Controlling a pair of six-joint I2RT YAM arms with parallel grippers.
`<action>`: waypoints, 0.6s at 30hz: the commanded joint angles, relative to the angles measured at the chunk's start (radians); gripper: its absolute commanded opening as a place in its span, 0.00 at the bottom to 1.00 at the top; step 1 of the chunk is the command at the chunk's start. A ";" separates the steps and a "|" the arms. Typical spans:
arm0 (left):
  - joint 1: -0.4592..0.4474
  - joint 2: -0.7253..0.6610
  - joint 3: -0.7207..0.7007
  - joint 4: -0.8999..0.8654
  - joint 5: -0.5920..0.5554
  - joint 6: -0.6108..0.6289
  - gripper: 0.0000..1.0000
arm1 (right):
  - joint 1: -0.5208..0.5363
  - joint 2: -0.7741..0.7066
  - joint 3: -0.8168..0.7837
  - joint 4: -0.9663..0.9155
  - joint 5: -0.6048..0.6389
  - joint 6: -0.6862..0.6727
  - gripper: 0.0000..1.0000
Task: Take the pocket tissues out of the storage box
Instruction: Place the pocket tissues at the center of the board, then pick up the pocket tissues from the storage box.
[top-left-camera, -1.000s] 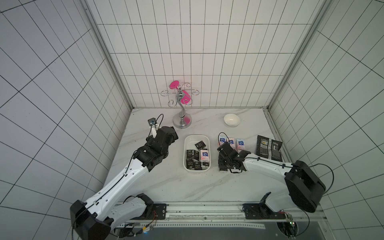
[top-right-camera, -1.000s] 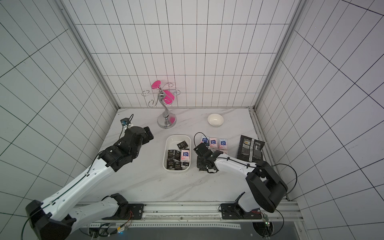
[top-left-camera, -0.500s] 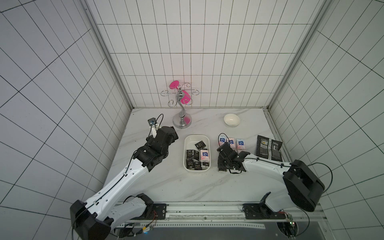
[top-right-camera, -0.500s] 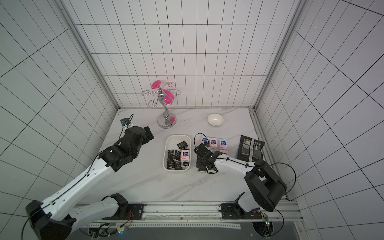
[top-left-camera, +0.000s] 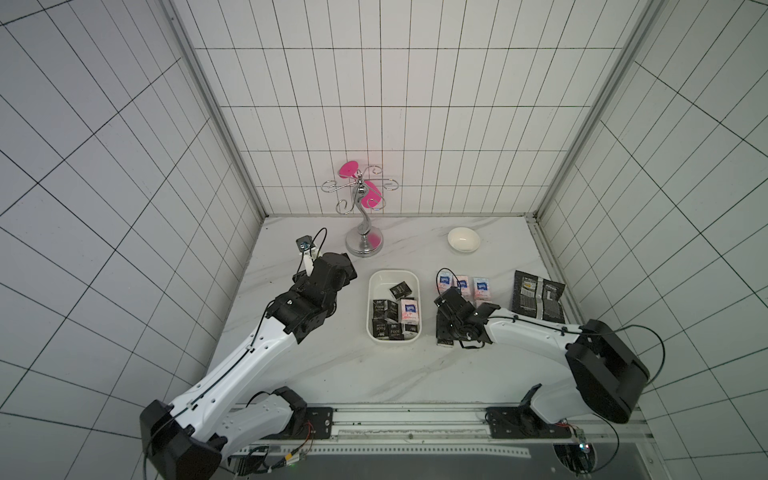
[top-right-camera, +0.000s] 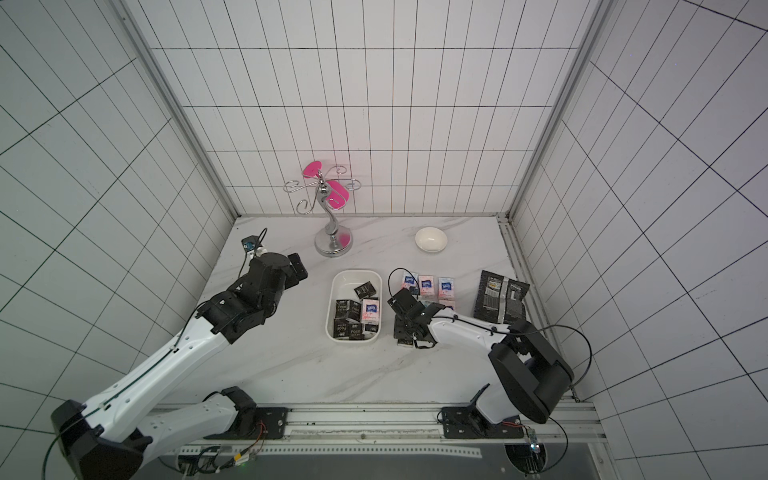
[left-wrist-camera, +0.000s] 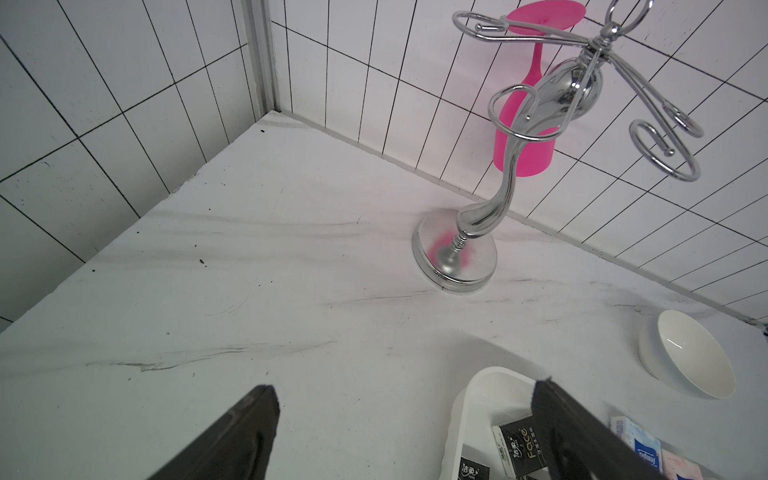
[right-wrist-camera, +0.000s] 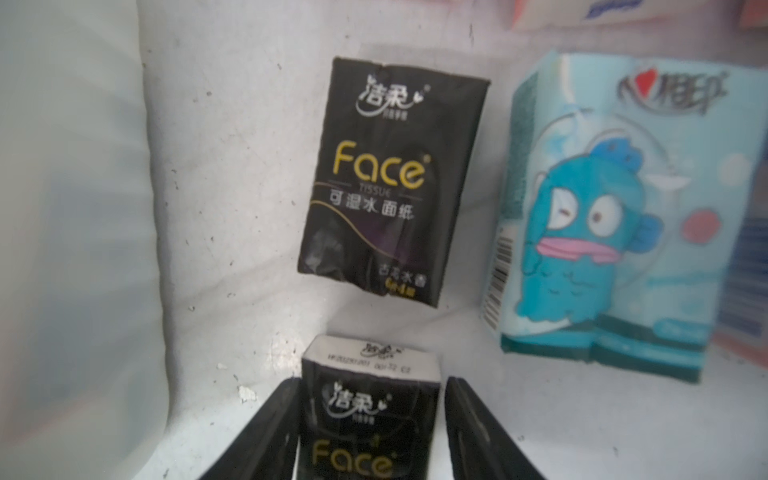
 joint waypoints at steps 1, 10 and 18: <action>-0.003 -0.027 0.024 -0.006 -0.006 0.000 0.98 | 0.010 -0.086 0.049 -0.079 0.057 -0.015 0.59; -0.005 -0.031 -0.009 0.005 -0.013 0.001 0.99 | 0.100 -0.059 0.230 -0.128 0.085 -0.065 0.59; -0.006 -0.023 0.005 0.004 -0.002 0.006 0.98 | 0.177 0.170 0.492 -0.149 0.102 -0.130 0.60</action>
